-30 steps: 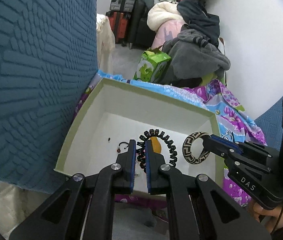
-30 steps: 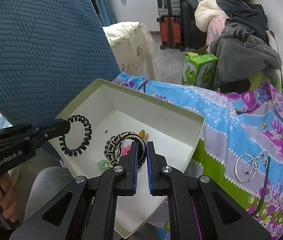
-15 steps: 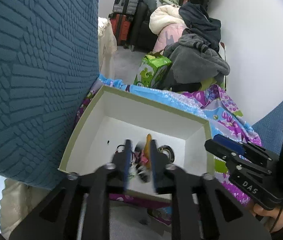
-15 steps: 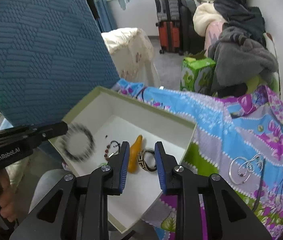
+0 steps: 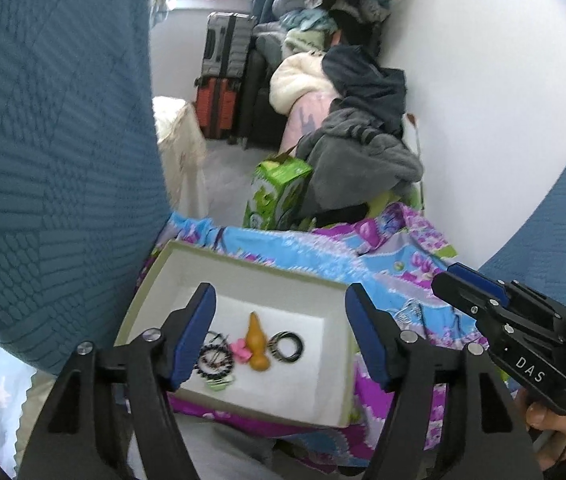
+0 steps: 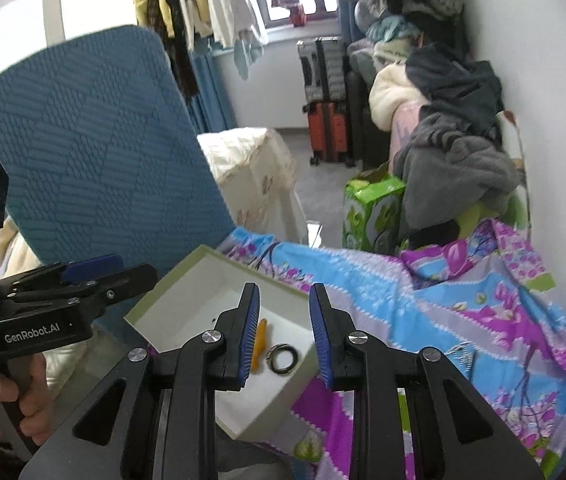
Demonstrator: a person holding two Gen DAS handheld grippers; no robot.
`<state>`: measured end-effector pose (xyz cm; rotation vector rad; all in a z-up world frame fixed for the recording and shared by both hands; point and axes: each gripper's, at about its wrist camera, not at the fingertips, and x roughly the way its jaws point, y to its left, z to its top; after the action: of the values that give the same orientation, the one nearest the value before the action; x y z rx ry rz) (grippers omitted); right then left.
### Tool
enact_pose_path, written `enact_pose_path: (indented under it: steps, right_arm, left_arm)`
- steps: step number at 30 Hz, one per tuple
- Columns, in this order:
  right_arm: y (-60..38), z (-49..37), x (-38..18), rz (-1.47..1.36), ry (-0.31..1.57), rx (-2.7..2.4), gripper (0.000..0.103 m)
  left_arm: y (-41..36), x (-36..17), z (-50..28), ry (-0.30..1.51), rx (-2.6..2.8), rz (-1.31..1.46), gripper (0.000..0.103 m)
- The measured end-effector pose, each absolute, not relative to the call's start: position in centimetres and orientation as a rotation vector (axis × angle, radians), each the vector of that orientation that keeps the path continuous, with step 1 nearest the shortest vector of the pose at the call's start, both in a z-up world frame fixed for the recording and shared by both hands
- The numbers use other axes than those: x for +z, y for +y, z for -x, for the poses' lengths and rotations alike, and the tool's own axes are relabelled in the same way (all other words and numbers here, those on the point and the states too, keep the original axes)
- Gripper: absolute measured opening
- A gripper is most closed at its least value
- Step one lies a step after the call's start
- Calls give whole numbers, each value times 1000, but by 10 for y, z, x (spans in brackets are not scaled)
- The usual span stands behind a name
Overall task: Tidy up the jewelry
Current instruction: 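Move both open tools back over the silver chain and eye pendant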
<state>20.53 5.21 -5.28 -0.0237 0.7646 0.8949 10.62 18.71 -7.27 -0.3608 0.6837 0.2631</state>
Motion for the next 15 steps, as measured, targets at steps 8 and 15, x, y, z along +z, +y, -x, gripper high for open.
enact_pose_path:
  steps: [8, 15]
  right_arm:
    - [4, -208, -43, 2, 712, 825, 24]
    - [-32, -209, -48, -3, 703, 762, 24]
  left_arm:
    - [150, -54, -116, 634, 213, 325, 68]
    - [115, -53, -128, 630, 161, 305, 68]
